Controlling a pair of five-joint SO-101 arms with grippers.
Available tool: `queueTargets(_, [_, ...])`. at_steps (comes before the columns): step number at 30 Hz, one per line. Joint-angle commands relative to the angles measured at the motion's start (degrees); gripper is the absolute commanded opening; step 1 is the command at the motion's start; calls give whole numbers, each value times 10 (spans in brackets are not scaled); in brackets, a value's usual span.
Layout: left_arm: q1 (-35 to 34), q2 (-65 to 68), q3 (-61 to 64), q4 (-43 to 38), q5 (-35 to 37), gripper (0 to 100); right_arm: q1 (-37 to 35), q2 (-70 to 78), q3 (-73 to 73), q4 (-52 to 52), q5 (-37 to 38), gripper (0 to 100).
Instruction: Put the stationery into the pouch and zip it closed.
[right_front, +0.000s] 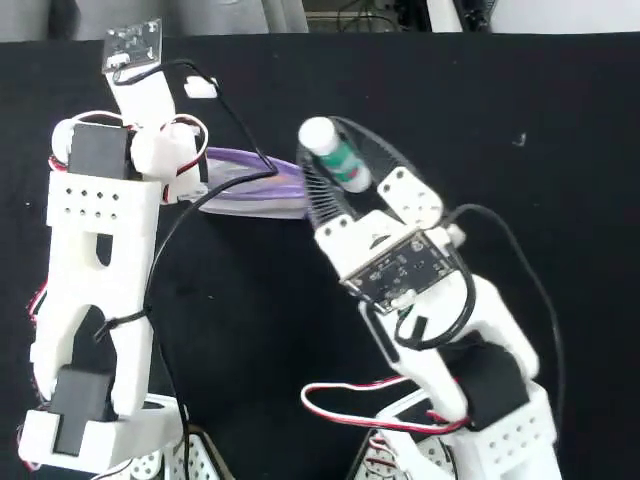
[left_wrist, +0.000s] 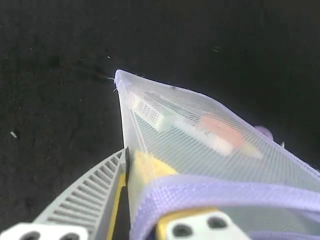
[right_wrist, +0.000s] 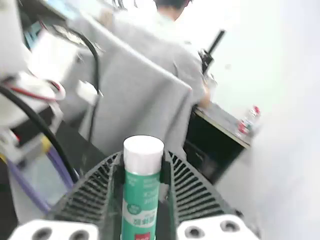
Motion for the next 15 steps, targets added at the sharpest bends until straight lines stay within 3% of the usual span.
queueTargets(1, [5, -4, -7, -13, 7, 30, -17, -8, 43, -113, -48, 11])
queueTargets(15, [7, -4, -12, -13, 8, 30, -18, -9, 229, -412, -257, 11])
